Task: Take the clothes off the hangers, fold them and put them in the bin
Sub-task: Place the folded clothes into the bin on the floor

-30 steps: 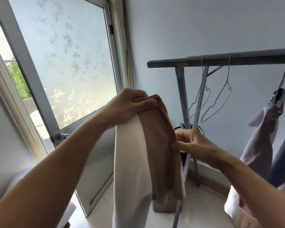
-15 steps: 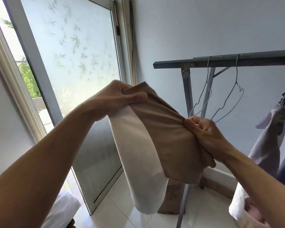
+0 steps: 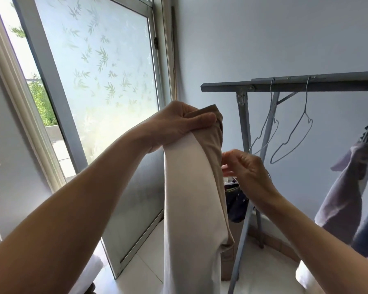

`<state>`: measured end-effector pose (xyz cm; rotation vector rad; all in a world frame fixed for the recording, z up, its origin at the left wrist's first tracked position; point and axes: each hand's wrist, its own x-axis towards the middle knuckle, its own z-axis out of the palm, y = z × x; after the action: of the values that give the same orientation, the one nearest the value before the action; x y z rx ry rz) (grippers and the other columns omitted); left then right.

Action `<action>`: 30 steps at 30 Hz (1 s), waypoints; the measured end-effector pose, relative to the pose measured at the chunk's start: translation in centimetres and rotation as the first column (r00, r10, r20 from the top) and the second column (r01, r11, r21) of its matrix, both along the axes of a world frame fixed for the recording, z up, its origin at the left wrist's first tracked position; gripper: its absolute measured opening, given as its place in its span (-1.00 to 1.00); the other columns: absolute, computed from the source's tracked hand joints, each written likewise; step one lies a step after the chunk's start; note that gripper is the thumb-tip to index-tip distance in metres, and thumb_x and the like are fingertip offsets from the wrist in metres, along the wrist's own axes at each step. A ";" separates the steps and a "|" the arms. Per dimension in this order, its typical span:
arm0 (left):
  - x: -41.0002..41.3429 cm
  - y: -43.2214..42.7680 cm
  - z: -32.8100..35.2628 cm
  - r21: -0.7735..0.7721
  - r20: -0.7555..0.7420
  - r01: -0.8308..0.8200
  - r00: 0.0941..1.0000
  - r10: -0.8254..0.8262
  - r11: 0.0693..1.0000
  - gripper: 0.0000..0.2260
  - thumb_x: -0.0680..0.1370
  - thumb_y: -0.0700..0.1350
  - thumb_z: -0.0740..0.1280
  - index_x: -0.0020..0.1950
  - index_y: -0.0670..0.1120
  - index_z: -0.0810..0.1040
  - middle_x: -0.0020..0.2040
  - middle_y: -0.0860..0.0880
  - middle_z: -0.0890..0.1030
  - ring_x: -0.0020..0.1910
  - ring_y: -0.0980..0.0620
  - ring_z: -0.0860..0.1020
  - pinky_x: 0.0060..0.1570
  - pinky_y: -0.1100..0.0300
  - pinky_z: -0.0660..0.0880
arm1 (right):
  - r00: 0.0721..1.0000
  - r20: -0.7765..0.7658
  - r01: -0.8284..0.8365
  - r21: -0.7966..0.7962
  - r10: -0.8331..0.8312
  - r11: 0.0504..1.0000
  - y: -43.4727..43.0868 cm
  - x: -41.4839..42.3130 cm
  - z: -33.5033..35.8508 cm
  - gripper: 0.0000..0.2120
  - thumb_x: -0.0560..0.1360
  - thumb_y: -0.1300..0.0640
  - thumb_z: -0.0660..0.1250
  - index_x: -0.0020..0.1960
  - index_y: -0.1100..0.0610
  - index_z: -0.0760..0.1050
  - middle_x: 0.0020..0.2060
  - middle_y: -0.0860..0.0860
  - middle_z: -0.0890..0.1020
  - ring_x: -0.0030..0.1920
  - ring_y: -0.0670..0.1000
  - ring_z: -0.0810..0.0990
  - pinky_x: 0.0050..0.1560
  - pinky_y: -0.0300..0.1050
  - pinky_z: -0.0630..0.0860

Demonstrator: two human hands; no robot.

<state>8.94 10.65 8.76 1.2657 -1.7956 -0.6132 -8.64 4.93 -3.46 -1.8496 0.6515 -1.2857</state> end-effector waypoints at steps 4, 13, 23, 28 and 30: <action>-0.1 -0.1 -0.1 -0.004 0.006 -0.001 1.000 0.002 1.000 -0.72 0.51 0.00 0.38 -0.36 -0.09 0.58 -0.49 0.11 0.50 -0.50 0.18 0.41 -0.47 0.36 0.37 | 0.950 -0.108 -0.275 0.158 0.293 0.949 2.6 0.3 0.1 -0.27 0.24 -0.57 0.21 0.06 0.01 0.56 -0.05 -0.13 0.69 -0.01 -0.14 0.67 -0.09 -0.35 0.57; 0.2 -0.3 0.1 -0.106 0.095 -0.123 0.987 0.133 0.987 -0.60 0.41 0.07 0.51 -0.12 -0.29 0.63 -0.26 -0.19 0.56 -0.30 0.01 0.46 -0.23 0.11 0.38 | 0.958 -0.065 -0.250 0.288 0.279 0.925 4.2 0.6 0.1 -0.91 0.48 0.21 0.38 -0.03 0.21 0.60 -0.19 0.02 0.73 -0.18 -0.01 0.71 -0.16 -0.16 0.64; 2.6 0.6 -10.7 0.227 -0.685 0.328 0.723 -0.089 0.917 -0.08 0.33 0.46 0.20 0.52 -0.10 0.27 0.34 -0.11 0.55 0.27 -0.04 0.56 0.11 0.10 0.58 | 0.975 0.031 -0.216 0.338 0.219 0.916 3.5 -0.1 1.2 -0.92 0.53 0.26 0.33 -0.03 0.21 0.60 -0.23 0.00 0.73 -0.21 -0.05 0.70 -0.25 -0.26 0.58; 1.4 1.8 -15.1 0.251 -0.632 0.210 0.775 -0.004 0.945 -0.33 0.31 0.08 0.59 0.33 -0.16 0.50 0.19 -0.21 0.63 0.08 -0.09 0.64 0.00 0.09 0.61 | 0.983 0.065 -0.182 0.392 0.170 0.902 2.9 -0.2 1.3 -0.91 0.55 0.23 0.32 -0.04 0.21 0.60 -0.28 -0.01 0.72 -0.27 -0.07 0.69 -0.32 -0.27 0.56; 0.7 2.1 -14.8 0.189 -0.649 0.148 0.761 0.010 0.971 -0.48 0.41 -0.16 0.51 0.34 -0.12 0.48 0.18 -0.18 0.64 0.08 -0.07 0.64 0.00 0.13 0.60 | 0.985 0.063 -0.173 0.405 0.161 0.898 2.9 -0.1 1.3 -0.91 0.56 0.23 0.30 -0.04 0.18 0.59 -0.29 -0.03 0.71 -0.28 -0.10 0.68 -0.33 -0.29 0.55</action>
<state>9.68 12.71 -6.02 0.9567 -1.2057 -1.1726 -8.74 7.79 -2.15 -1.5026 0.6723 -0.9732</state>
